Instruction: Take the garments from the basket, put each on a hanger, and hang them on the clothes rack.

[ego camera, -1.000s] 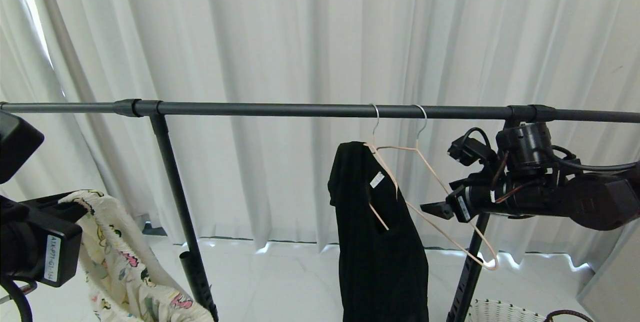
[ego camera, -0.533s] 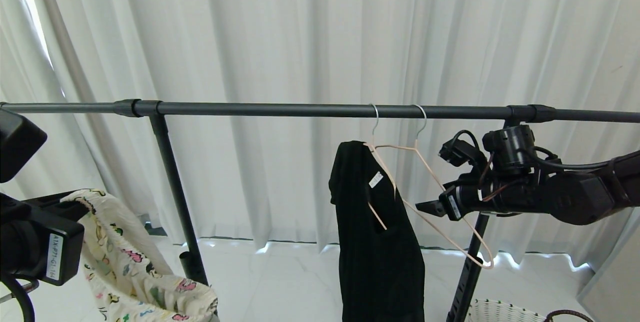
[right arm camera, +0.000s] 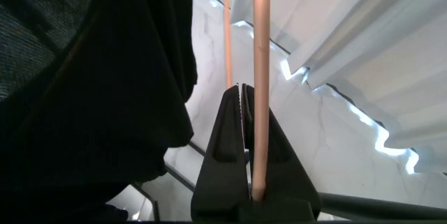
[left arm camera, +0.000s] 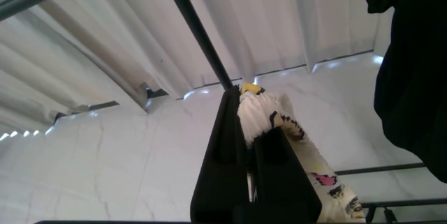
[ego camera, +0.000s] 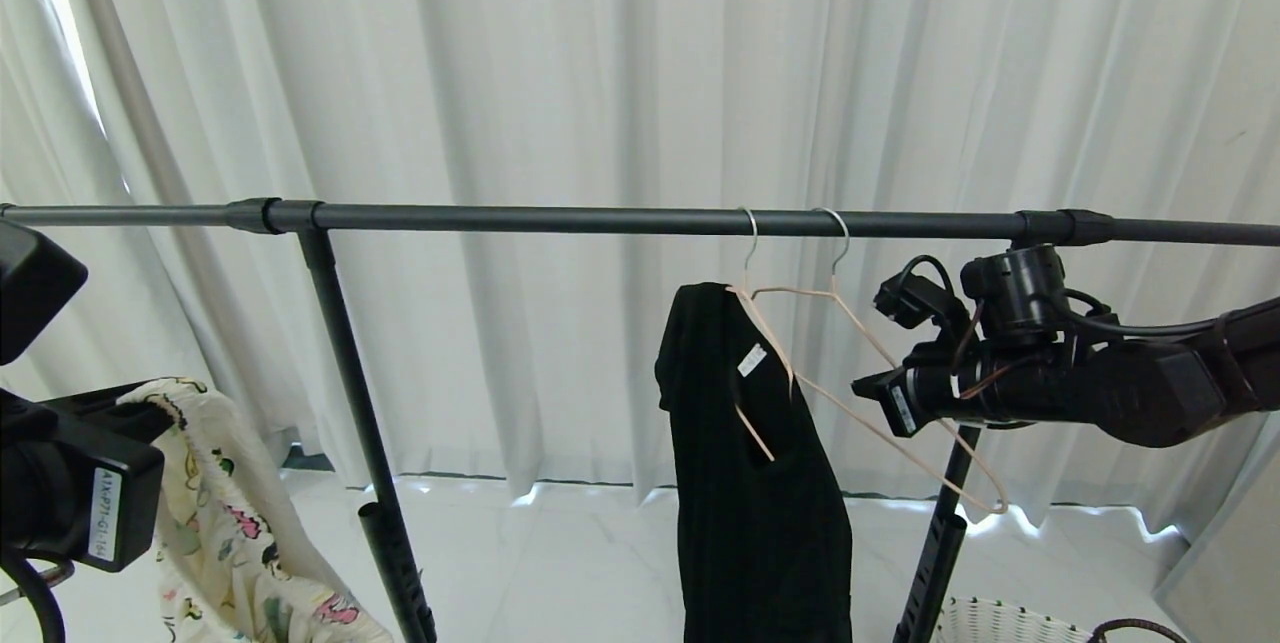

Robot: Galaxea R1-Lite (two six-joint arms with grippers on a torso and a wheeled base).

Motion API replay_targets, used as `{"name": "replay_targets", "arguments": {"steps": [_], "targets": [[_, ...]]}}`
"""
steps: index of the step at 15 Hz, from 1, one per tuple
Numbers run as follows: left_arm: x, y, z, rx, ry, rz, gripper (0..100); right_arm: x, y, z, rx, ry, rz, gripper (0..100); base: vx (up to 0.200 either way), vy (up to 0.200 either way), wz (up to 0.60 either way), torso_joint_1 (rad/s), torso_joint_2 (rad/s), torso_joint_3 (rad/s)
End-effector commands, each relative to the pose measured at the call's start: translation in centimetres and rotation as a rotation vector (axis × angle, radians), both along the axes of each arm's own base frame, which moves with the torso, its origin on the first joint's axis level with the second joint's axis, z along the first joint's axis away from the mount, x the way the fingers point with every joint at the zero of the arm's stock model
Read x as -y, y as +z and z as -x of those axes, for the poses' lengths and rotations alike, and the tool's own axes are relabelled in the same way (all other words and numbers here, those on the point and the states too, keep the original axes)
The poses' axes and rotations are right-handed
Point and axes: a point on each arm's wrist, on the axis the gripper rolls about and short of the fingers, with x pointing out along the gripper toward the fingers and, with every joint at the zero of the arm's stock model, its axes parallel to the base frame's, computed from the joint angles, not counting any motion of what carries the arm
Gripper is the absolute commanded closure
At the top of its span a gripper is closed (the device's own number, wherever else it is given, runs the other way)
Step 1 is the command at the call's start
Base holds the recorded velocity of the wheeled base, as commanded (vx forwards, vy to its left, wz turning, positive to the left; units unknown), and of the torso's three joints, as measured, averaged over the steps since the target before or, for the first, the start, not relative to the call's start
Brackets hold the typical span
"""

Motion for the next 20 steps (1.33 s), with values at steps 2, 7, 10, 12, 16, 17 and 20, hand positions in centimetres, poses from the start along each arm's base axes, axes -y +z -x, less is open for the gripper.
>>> {"name": "replay_targets", "arguments": {"steps": [2, 7, 10, 12, 16, 17, 20], "targets": [[-0.1, 0.1, 0.2, 0.010, 0.000, 0.005, 100, 0.2, 1.2, 0.5, 0.027, -0.004, -0.019, 100, 0.000, 0.000, 0.00, 0.000, 0.00, 0.000], [-0.2, 0.2, 0.4, 0.015, 0.000, 0.008, 100, 0.8, 3.8, 2.0, 0.069, -0.032, -0.084, 100, 0.000, 0.000, 0.00, 0.000, 0.00, 0.000], [-0.3, 0.3, 0.6, 0.024, 0.000, 0.013, 100, 1.3, 4.9, 3.2, 0.116, -0.051, -0.130, 100, 0.000, 0.000, 0.00, 0.000, 0.00, 0.000], [-0.5, 0.4, 0.8, 0.034, 0.000, 0.019, 100, 1.9, 5.1, 4.4, 0.143, -0.059, -0.151, 100, 0.000, 0.000, 0.00, 0.000, 0.00, 0.000], [-0.7, 0.5, 1.2, 0.045, -0.005, 0.010, 100, 3.4, 6.1, 7.7, 0.167, -0.127, -0.172, 100, 0.000, 0.000, 0.00, 0.000, 0.00, 0.000], [-0.7, 0.5, 1.2, 0.045, -0.005, 0.010, 100, 3.9, 6.2, 8.7, 0.171, -0.151, -0.178, 100, 0.000, 0.000, 0.00, 0.000, 0.00, 0.000], [-0.6, 0.4, 1.2, 0.040, -0.017, -0.007, 100, 5.7, 5.9, 11.9, 0.185, -0.206, -0.165, 100, 0.000, 0.000, 0.00, 0.000, 0.00, 0.000]]}}
